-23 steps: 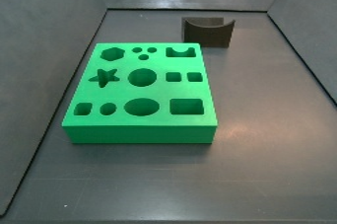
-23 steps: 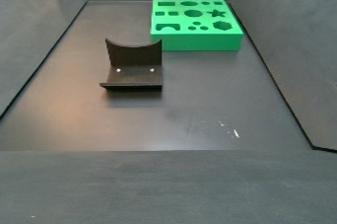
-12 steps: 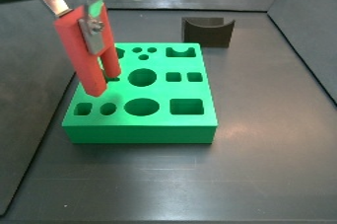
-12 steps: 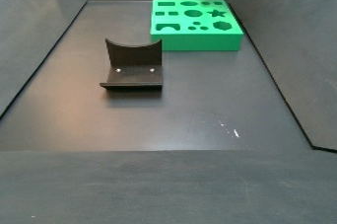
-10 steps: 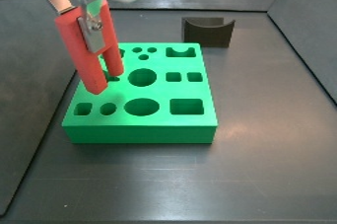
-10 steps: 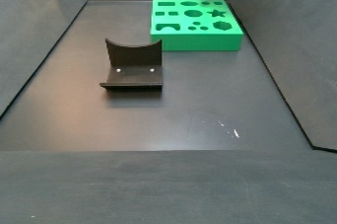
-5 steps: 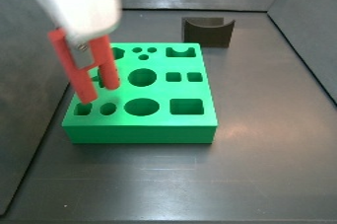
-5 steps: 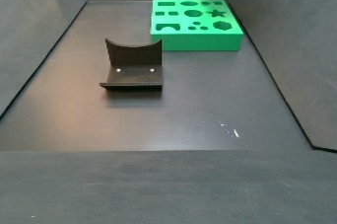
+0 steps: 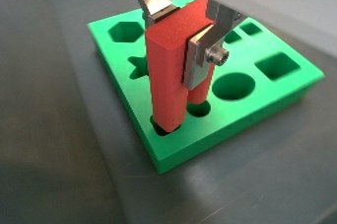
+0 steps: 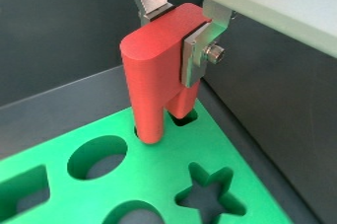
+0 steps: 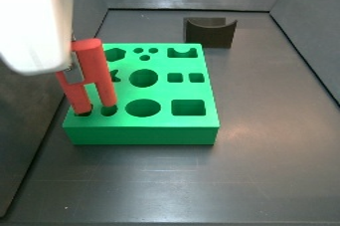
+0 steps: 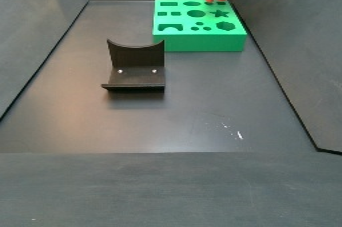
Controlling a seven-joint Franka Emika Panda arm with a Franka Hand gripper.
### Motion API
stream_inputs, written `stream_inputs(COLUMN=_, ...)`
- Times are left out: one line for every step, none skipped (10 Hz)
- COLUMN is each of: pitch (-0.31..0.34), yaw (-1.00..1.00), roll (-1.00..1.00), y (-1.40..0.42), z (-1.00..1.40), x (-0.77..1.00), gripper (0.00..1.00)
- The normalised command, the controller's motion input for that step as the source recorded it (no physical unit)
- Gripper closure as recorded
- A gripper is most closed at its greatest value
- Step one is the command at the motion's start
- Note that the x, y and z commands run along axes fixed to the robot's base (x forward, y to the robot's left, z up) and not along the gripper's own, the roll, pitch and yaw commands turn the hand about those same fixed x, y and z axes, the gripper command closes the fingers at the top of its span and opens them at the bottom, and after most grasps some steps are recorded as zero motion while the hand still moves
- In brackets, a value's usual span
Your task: Insert the square-circle object.
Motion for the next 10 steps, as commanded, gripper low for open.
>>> stream_inputs(pitch=0.0, yaw=-0.93, roll=0.0, y=0.0, z=-0.1, x=-0.12, gripper=1.0)
stream_inputs(pitch=0.0, yaw=-0.88, roll=0.0, y=-0.18, z=-0.09, x=0.0, gripper=1.0)
stream_inputs(pitch=-0.06, yaw=-0.55, roll=0.0, y=-0.02, z=-0.17, x=0.0, gripper=1.0)
stream_inputs(pitch=-0.037, yaw=-0.33, roll=0.03, y=0.0, z=-0.14, x=0.0, gripper=1.0)
stream_inputs(pitch=0.0, yaw=-0.23, roll=0.06, y=0.0, z=-0.05, x=-0.04, gripper=1.0)
stream_inputs(pitch=0.0, yaw=-0.01, roll=0.1, y=0.0, z=-0.06, x=0.0, gripper=1.0)
stream_inputs(pitch=-0.023, yaw=0.0, roll=0.06, y=0.0, z=-0.25, x=0.0, gripper=1.0)
stream_inputs(pitch=0.0, yaw=0.0, roll=0.03, y=-0.03, z=-0.35, x=0.26, gripper=1.0)
stream_inputs(pitch=0.0, yaw=0.0, roll=0.04, y=0.0, z=-0.33, x=0.29, gripper=1.0)
stream_inputs(pitch=0.0, yaw=-0.03, roll=0.0, y=-0.09, z=-0.34, x=0.2, gripper=1.0)
